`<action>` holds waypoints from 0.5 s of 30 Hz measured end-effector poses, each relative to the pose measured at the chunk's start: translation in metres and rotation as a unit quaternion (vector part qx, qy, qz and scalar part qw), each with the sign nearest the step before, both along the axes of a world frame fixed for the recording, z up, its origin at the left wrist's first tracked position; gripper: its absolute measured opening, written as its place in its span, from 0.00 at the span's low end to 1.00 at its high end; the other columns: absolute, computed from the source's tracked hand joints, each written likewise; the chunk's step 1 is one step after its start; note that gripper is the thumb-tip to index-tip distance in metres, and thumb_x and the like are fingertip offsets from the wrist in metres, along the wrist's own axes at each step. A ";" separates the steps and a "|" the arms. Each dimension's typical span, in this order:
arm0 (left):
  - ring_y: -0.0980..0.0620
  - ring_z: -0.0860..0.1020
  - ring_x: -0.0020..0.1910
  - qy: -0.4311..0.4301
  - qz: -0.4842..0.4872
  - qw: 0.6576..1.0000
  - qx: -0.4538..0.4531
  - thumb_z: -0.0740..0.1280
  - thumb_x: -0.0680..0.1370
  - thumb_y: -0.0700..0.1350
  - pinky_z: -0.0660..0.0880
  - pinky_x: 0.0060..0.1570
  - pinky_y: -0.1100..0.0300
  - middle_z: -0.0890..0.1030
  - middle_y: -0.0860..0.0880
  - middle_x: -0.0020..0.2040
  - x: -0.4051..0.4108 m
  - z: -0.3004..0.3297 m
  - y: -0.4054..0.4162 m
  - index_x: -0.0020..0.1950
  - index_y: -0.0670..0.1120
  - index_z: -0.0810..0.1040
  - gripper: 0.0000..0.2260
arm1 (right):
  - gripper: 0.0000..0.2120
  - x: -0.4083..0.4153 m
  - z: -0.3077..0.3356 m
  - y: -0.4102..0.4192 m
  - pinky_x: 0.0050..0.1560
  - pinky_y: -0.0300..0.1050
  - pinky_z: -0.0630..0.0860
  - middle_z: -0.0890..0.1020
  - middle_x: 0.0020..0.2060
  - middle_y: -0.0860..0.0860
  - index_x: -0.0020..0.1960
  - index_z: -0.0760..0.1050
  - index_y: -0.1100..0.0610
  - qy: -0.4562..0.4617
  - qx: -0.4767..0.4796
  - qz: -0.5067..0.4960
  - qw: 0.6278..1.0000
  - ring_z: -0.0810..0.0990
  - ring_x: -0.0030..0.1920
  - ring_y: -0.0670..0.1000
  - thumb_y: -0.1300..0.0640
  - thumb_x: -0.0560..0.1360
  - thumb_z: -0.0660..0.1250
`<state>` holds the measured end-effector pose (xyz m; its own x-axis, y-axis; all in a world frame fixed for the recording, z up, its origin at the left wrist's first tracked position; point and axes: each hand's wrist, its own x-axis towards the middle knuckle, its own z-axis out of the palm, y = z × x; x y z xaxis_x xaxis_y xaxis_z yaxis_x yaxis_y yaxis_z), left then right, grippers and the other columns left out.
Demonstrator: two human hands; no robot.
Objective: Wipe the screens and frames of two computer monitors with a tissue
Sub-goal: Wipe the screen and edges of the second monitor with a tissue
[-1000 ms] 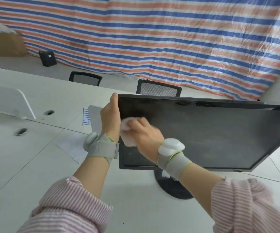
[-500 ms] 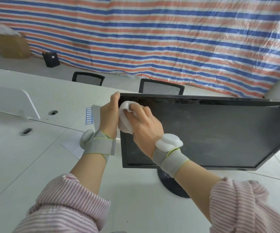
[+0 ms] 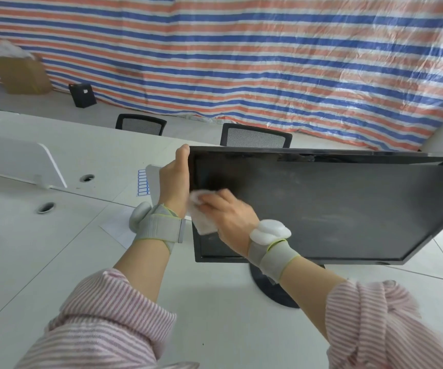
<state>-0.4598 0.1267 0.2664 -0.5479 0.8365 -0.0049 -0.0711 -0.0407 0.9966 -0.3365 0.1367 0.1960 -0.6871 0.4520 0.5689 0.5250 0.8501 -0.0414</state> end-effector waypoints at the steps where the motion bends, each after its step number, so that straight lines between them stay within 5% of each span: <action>1: 0.50 0.71 0.41 0.009 -0.002 1.000 -0.003 0.58 0.70 0.62 0.69 0.44 0.55 0.72 0.44 0.40 0.000 0.000 0.000 0.39 0.45 0.69 0.19 | 0.25 0.008 -0.012 -0.001 0.29 0.47 0.80 0.82 0.51 0.54 0.52 0.79 0.61 -0.032 -0.028 0.004 0.999 0.74 0.49 0.56 0.73 0.57 0.72; 5: 0.54 0.66 0.32 0.095 0.055 0.994 0.020 0.56 0.80 0.50 0.65 0.37 0.58 0.68 0.47 0.31 0.009 0.002 0.002 0.31 0.44 0.64 0.18 | 0.21 0.039 -0.013 -0.010 0.30 0.46 0.80 0.83 0.48 0.52 0.50 0.81 0.59 0.033 -0.043 0.002 0.999 0.70 0.48 0.52 0.73 0.60 0.64; 9: 0.57 0.74 0.50 0.153 0.081 0.980 0.095 0.57 0.81 0.48 0.71 0.49 0.72 0.78 0.52 0.52 0.023 0.004 0.007 0.56 0.44 0.77 0.12 | 0.19 0.062 0.026 -0.015 0.30 0.52 0.78 0.84 0.48 0.54 0.49 0.81 0.60 0.116 0.060 0.030 0.991 0.70 0.49 0.54 0.69 0.66 0.57; 11: 0.59 0.73 0.44 0.159 0.092 0.976 0.116 0.58 0.80 0.49 0.67 0.39 0.81 0.76 0.52 0.50 0.034 0.005 0.009 0.58 0.43 0.75 0.13 | 0.18 0.070 0.045 -0.009 0.30 0.51 0.77 0.84 0.48 0.55 0.50 0.82 0.61 0.137 0.119 0.019 0.983 0.70 0.49 0.55 0.72 0.67 0.59; 15: 0.58 0.72 0.39 0.167 0.140 0.969 0.118 0.59 0.80 0.46 0.67 0.33 0.83 0.74 0.51 0.46 0.041 0.003 0.012 0.56 0.40 0.73 0.11 | 0.18 0.076 0.062 0.018 0.41 0.48 0.74 0.76 0.53 0.53 0.53 0.79 0.60 0.100 0.179 -0.017 0.979 0.70 0.51 0.56 0.70 0.68 0.58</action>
